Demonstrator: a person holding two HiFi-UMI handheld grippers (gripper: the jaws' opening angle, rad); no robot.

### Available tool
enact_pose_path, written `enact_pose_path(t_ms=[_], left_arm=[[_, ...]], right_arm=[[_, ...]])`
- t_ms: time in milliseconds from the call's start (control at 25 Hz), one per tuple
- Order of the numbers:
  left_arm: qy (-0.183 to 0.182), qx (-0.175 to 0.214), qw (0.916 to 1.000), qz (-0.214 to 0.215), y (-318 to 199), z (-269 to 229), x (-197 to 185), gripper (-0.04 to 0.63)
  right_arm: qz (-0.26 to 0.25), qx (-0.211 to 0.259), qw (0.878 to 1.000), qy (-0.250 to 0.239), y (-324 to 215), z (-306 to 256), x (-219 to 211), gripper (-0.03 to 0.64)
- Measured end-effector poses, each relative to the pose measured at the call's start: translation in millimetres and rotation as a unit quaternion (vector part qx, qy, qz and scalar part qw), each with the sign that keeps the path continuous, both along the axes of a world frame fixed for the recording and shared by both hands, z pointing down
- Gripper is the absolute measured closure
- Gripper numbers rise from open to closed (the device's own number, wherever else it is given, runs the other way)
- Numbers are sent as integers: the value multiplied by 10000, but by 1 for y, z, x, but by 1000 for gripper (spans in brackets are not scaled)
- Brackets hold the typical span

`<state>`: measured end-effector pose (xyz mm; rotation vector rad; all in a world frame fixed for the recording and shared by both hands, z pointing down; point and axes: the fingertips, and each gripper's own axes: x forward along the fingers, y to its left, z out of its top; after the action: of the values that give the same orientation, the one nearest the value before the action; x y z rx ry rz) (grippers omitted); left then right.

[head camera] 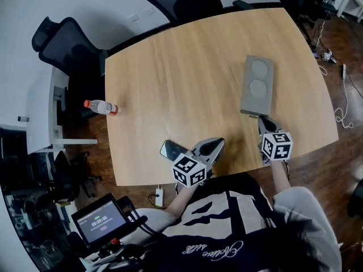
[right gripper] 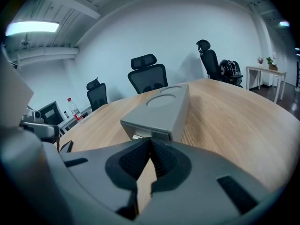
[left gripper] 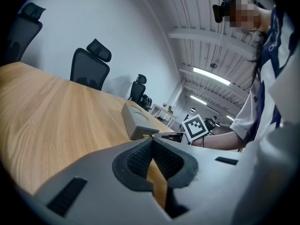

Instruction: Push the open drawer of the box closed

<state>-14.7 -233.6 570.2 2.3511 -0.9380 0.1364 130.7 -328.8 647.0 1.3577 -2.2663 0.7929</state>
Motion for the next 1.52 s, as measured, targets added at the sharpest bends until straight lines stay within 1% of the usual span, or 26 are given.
enact_pose_path(t_ms=[160,320,680,920,1080,1200,1320,1520], left_arm=[[-9,2,10000,-55,-4,0,-8,594],[-8,10,10000,-57,-3,-2,-10,594],[-23,269,9996,19,22,-12,17,594],[-72,364,9993,54,59,-26,34,594],[-134,283,9995,81,99,-21,51,594],[-183,201,9996,115,129,-18,61,594],[-261,138,9996,37,150,-16,59,594],[-326,93,9991,-263,169,-14,37,594]], right_arm=[[127,-9,9999,-43,-2,-1,-2,620],[125,-38,9994,-317,4,-9,-14,620],[-124,196,9975,-672,58,-34,-26,620],[-402,379,9954,-782,106,-59,-28,620],[-546,496,9947,-720,138,-67,-18,620],[-555,609,9941,-710,160,-72,-11,620],[-531,618,9935,-797,174,-73,-11,620],[-589,532,9925,-928,196,-67,-25,620]])
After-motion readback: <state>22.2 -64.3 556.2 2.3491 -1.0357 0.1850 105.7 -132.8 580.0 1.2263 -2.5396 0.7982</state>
